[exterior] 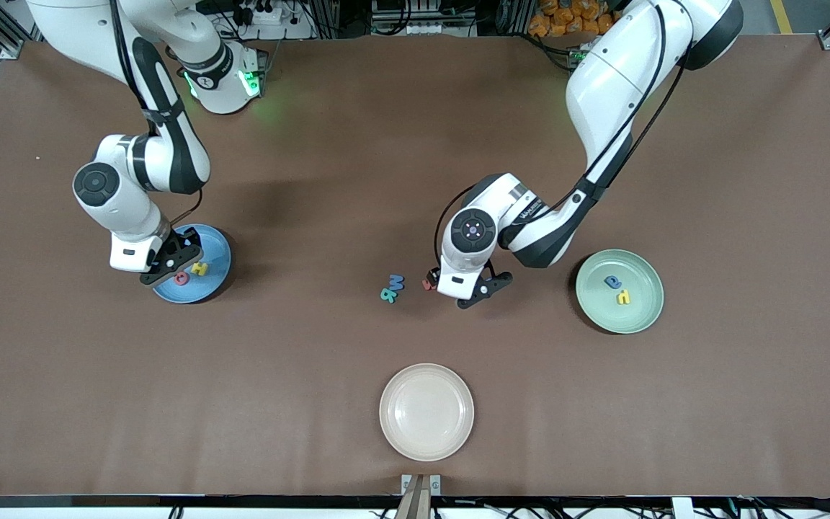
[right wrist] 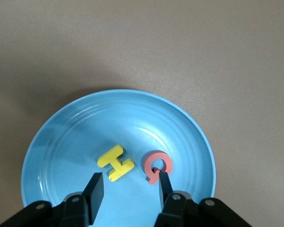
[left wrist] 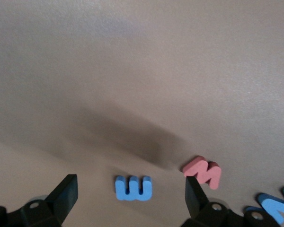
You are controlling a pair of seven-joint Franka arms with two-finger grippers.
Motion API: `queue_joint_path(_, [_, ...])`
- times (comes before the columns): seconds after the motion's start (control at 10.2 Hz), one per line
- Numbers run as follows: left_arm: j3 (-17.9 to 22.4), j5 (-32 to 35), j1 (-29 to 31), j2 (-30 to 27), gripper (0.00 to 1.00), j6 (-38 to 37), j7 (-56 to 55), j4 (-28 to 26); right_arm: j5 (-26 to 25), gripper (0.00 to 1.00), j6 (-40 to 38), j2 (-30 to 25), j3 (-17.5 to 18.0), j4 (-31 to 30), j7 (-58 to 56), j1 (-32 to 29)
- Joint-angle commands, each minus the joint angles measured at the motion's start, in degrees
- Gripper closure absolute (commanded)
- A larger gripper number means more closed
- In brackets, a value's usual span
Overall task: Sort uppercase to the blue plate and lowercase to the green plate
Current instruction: 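Grasp the blue E with the left gripper while the right gripper withdraws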
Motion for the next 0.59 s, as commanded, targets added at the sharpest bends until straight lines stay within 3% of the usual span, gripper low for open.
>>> queue_joint_path(0.0, [1.2, 1.9, -1.7, 0.6, 0.00, 2.5, -4.0, 0.4, 5.5, 0.44, -0.9, -3.3, 0.1, -2.0, -0.2, -0.2])
queue_joint_path(0.2, [1.4, 2.2, -1.6, 0.4, 0.00, 2.5, -4.8, 0.3, 12.0, 0.38, -5.8, -3.3, 0.1, 0.1, -0.1, 0.1])
queue_joint_path(0.49, [1.5, 2.2, -1.4, 0.4, 0.00, 2.8, -5.3, -1.3, 12.1, 0.38, -7.3, -3.3, 0.2, 1.3, 0.0, 0.2])
